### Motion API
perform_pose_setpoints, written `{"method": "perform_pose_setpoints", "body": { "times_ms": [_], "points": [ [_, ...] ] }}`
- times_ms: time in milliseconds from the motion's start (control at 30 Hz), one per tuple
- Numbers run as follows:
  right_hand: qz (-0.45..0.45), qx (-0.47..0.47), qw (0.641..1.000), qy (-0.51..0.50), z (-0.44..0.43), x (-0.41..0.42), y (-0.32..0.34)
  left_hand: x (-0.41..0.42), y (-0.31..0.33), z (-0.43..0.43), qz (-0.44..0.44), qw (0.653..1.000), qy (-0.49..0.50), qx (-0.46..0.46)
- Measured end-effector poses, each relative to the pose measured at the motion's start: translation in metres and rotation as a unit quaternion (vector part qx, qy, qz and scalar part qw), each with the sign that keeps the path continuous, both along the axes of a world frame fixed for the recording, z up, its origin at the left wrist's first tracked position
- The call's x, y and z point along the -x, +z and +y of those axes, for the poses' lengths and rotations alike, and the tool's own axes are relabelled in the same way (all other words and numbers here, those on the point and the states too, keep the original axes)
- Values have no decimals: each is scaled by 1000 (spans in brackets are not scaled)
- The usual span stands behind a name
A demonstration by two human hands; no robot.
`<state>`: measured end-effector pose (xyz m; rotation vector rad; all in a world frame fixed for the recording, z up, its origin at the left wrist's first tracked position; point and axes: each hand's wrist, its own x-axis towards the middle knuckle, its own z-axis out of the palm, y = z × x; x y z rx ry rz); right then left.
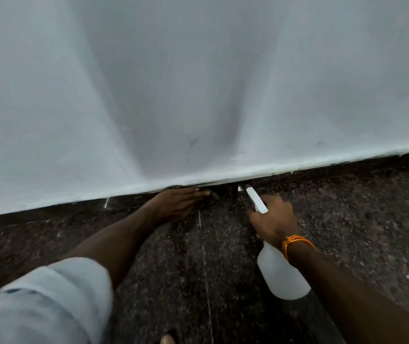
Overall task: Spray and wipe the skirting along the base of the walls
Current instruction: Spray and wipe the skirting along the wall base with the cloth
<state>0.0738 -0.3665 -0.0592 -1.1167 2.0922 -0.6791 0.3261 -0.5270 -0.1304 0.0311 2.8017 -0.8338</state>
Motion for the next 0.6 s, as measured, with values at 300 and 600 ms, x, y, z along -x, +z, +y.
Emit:
{"method": "perform_pose_setpoints", "body": {
  "times_ms": [300,600],
  "points": [
    [29,19,990,139,-2,-49,3,-130,43,3,-49,996,64,30],
    [100,-26,974,203,-10,-95,0,-200,21,61,29,992,120,-3]
  ]
}}
